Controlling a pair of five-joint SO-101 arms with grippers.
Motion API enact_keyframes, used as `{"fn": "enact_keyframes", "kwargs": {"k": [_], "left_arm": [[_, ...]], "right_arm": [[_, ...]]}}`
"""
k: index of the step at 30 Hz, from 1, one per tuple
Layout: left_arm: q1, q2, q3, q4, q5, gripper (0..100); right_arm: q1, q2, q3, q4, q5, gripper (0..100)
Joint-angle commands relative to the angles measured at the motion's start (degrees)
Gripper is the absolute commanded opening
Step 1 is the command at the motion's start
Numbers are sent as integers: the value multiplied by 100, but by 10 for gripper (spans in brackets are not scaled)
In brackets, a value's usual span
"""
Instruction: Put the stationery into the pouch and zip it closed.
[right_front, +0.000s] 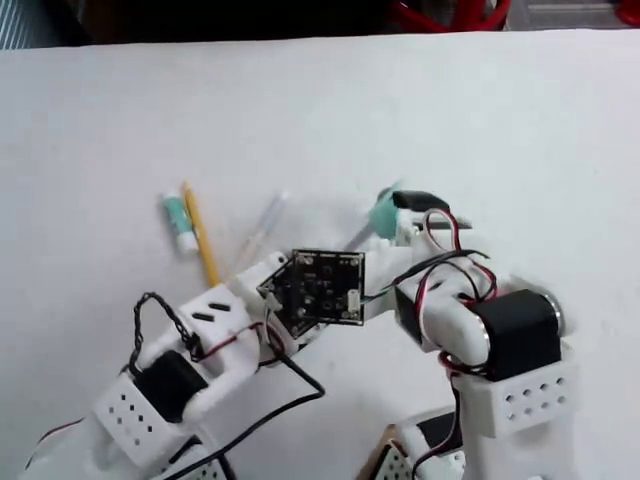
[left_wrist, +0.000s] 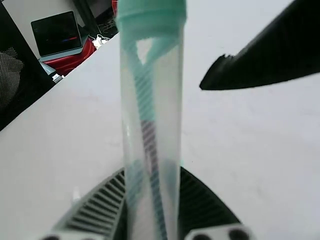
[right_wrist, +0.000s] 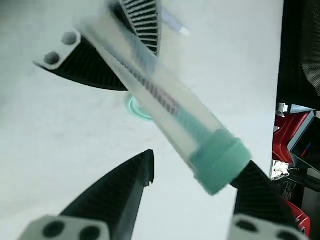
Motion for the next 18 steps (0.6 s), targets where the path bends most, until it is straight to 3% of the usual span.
{"fn": "enact_keyframes", "kwargs": {"k": [1,9,18], "left_arm": [[75,-4,-70,-88,-62,23],[75,-4,-70,-88,-62,23],[75,-4,-70,-88,-62,23]], "right_arm": [[4,-31,123,40,105,242],[4,-40,123,31,105,36],[-31,-40,167,40,105,30]]}}
